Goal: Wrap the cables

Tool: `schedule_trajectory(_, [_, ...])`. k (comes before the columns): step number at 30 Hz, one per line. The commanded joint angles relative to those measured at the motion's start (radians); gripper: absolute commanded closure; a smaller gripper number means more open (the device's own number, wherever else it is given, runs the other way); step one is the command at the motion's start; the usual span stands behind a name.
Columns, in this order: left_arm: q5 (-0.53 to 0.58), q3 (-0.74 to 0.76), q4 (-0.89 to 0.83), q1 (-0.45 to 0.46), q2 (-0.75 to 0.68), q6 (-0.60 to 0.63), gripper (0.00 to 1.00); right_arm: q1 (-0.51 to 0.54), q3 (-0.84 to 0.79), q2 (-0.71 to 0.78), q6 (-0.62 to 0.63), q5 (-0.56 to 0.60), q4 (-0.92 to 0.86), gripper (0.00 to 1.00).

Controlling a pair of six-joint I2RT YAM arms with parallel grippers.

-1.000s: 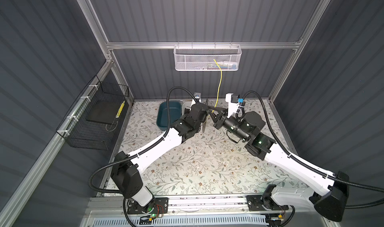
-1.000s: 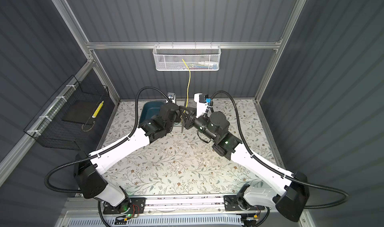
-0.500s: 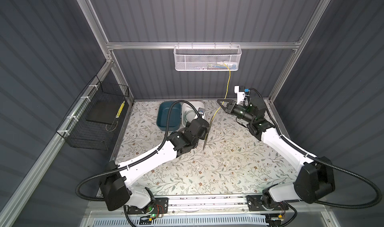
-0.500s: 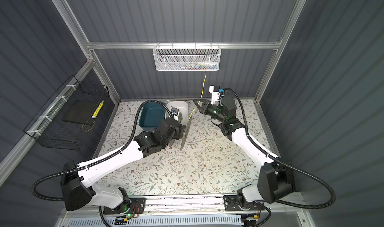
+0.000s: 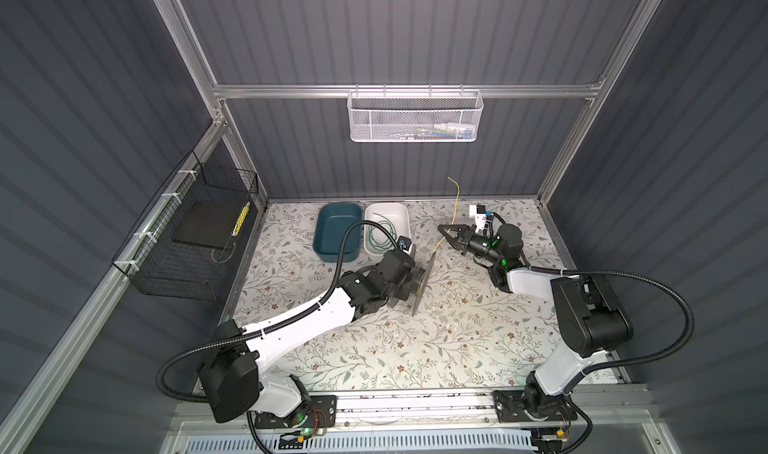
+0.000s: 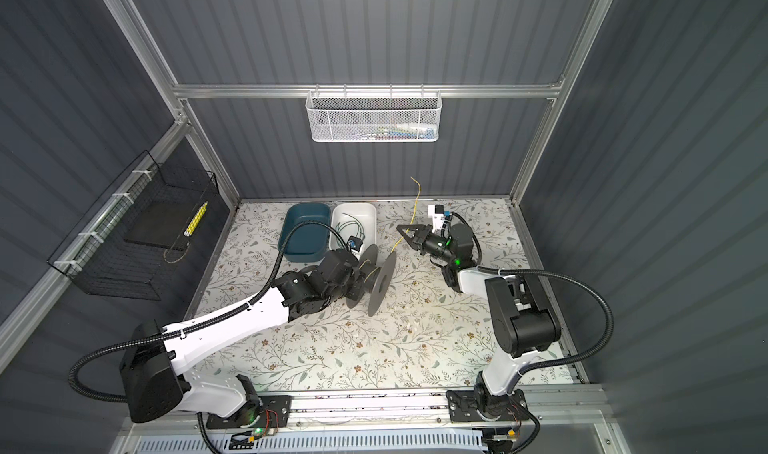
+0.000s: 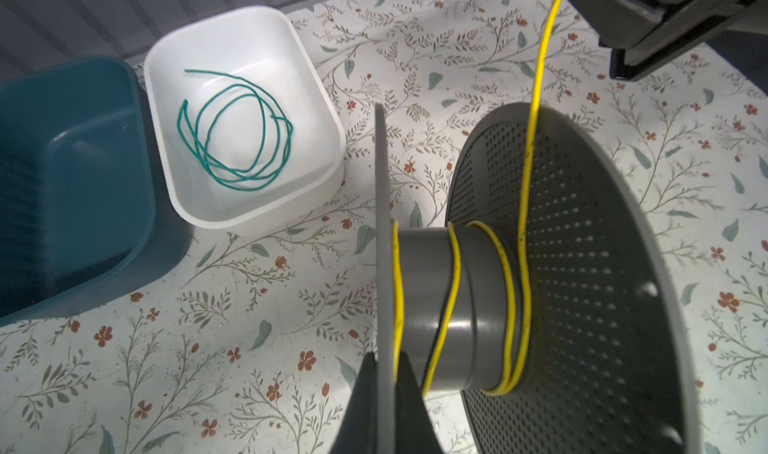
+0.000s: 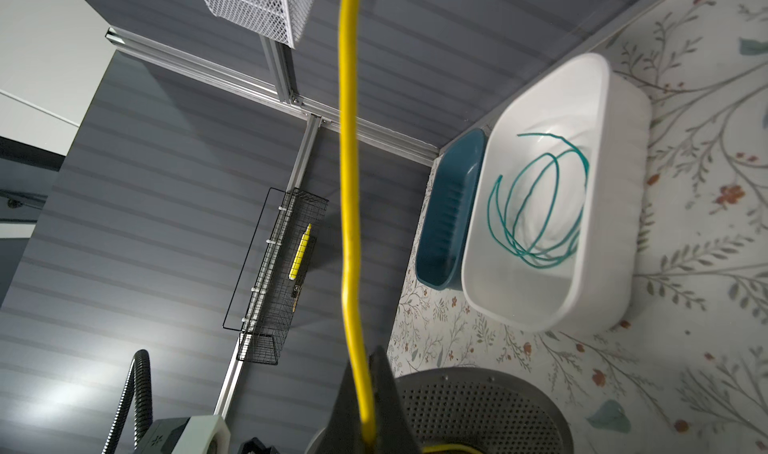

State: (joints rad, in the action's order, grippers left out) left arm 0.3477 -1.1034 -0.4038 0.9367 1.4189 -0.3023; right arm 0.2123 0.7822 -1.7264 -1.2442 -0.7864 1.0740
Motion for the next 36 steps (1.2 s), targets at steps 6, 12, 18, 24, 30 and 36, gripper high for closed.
schedule_trajectory(6, [-0.056,0.037,-0.305,0.006,0.016,0.012,1.0,-0.109,0.029,-0.041,-0.007,0.156,0.207,0.95])
schedule_trajectory(12, [-0.067,0.04,-0.314,0.006,0.018,0.013,1.0,-0.129,0.058,-0.104,0.0,0.143,0.196,0.92])
schedule_trajectory(18, [-0.072,0.042,-0.308,0.008,0.02,0.012,1.0,-0.132,0.049,-0.123,-0.003,0.153,0.194,0.98])
schedule_trajectory(24, [-0.079,0.04,-0.313,0.007,0.016,0.015,1.0,-0.179,0.078,-0.113,0.014,0.122,0.138,0.93])
schedule_trajectory(30, [-0.083,0.03,-0.317,0.007,0.02,0.015,1.0,-0.204,0.12,-0.111,0.031,0.116,0.085,0.93])
schedule_trajectory(36, [-0.088,0.017,-0.325,0.007,0.032,0.019,1.0,-0.219,0.135,-0.117,0.036,0.113,0.068,0.95])
